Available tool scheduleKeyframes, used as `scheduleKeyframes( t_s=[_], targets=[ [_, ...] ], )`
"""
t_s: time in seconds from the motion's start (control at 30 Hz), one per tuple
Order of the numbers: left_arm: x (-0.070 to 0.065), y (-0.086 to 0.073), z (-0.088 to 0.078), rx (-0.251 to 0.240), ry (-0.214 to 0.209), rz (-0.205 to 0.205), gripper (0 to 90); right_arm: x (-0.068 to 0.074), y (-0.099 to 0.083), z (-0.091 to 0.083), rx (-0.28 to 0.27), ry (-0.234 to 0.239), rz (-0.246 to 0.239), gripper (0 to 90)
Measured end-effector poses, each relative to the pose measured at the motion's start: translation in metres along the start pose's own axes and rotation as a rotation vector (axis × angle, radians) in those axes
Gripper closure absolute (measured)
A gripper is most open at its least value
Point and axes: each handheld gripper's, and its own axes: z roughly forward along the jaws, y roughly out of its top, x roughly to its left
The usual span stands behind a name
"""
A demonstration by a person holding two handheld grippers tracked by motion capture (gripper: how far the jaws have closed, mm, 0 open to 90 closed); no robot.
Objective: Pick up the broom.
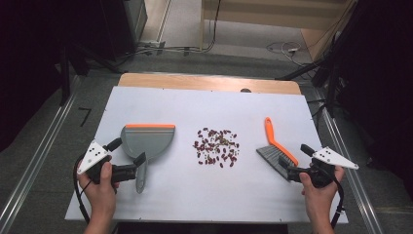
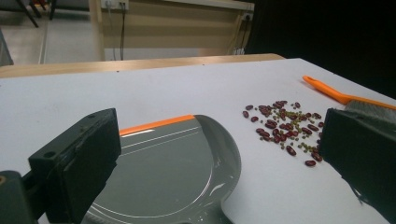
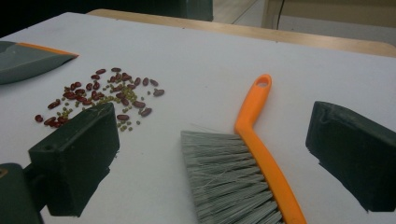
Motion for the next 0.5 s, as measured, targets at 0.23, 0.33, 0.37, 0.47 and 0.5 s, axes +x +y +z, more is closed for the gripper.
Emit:
scheduleKeyframes(
  t_s=[0.23, 0.33, 0.37, 0.47, 0.5],
  targets=[
    [0.000, -0.001, -0.001, -0.010, -0.002, -0.001, 0.0, 0.001, 0.015, 0.001, 0.004, 0.021, -0.007, 0.0],
    [0.000, -0.001, -0.001, -0.024, -0.015, -0.002, 0.0, -0.002, 0.029, 0.001, 0.001, 0.010, -0.016, 0.0],
    [0.001, -0.001, -0.001, -0.027, -0.016, -0.001, 0.0, -0.004, 0.033, 0.002, 0.006, 0.007, -0.017, 0.0],
    [0.001, 0.000, 0.000, -0.026, -0.005, -0.014, 0.0, -0.006, 0.044, 0.007, 0.043, -0.014, -0.025, 0.0],
    [0.001, -0.001, 0.001, -0.027, -0.014, -0.024, 0.0, -0.007, 0.047, 0.010, 0.060, -0.014, -0.024, 0.0]
  ],
)
